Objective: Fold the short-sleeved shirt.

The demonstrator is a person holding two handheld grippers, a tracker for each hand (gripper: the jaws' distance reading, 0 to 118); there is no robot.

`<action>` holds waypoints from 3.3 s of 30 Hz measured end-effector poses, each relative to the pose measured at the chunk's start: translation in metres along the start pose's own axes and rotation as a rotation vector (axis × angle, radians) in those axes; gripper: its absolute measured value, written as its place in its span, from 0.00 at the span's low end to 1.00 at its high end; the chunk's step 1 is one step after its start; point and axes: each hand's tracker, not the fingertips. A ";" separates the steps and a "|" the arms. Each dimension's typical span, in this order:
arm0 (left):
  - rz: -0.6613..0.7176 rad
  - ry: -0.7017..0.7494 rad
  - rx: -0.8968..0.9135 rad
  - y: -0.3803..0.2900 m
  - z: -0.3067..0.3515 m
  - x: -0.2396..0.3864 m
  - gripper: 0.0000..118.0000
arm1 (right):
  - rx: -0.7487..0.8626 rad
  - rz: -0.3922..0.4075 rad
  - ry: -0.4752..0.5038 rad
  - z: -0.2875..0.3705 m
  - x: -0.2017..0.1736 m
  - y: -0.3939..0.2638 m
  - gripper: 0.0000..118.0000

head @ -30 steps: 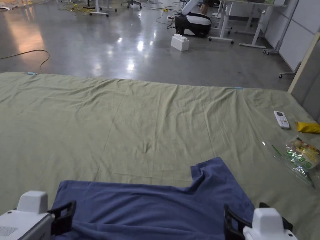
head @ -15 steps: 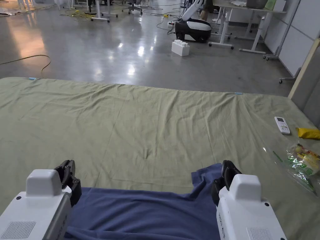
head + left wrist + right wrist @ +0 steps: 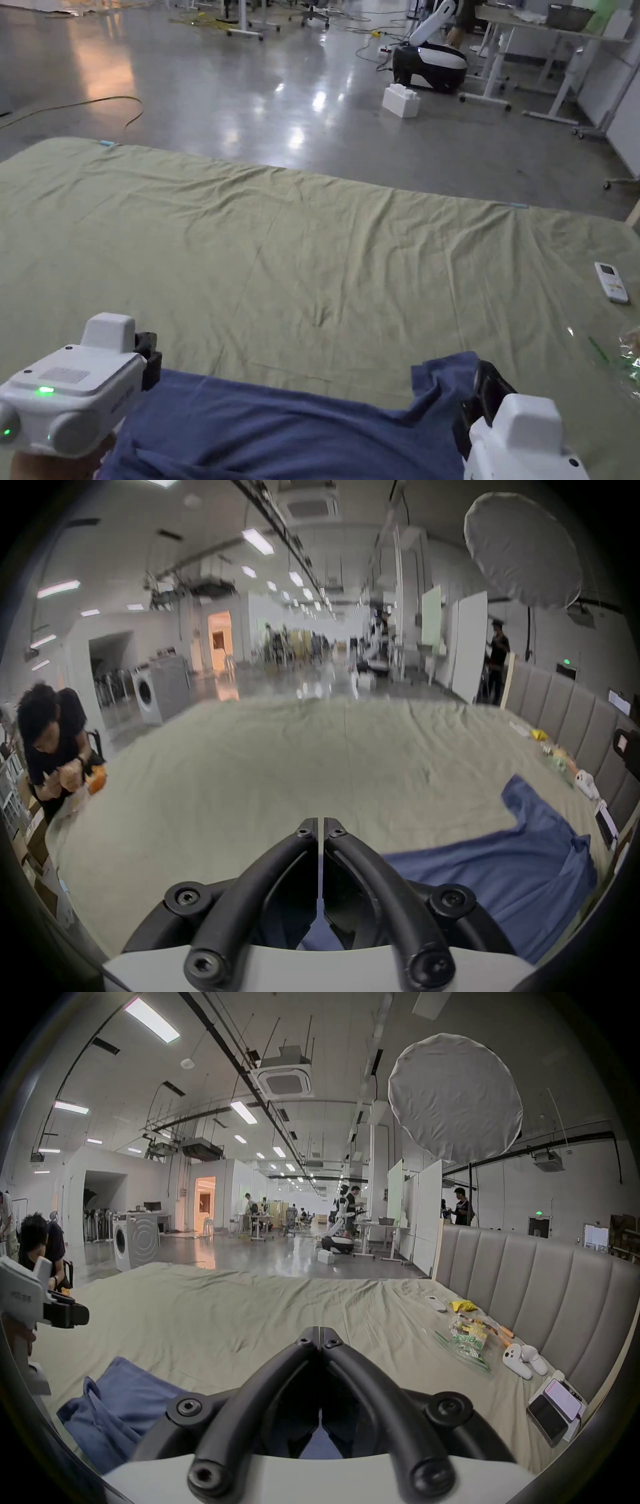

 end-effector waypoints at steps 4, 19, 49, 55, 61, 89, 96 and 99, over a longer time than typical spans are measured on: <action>0.054 -0.043 -0.218 0.005 -0.053 -0.012 0.02 | -0.062 0.011 -0.016 -0.008 0.008 -0.012 0.00; 0.044 0.029 -0.487 -0.007 -0.140 -0.009 0.63 | -0.247 0.010 -0.052 -0.023 0.024 -0.054 0.00; 0.058 -0.034 -0.236 0.008 -0.051 0.002 0.03 | -0.911 0.046 -0.014 -0.242 0.115 -0.122 0.42; 0.017 -0.026 -0.250 0.002 -0.046 0.004 0.03 | -0.909 0.064 0.072 -0.243 0.104 -0.127 0.14; 0.036 -0.024 -0.248 0.000 -0.041 0.004 0.03 | -0.811 -0.012 0.046 -0.217 0.117 -0.119 0.02; 0.049 -0.136 -0.205 -0.063 0.083 -0.044 0.03 | -0.723 0.040 0.040 0.052 0.142 -0.066 0.02; 0.009 -0.121 -0.351 -0.118 0.082 -0.043 0.03 | -0.860 0.059 0.028 0.066 0.141 -0.124 0.02; -0.016 -0.104 -0.391 -0.129 0.077 -0.037 0.04 | -0.891 0.026 0.033 0.065 0.138 -0.142 0.02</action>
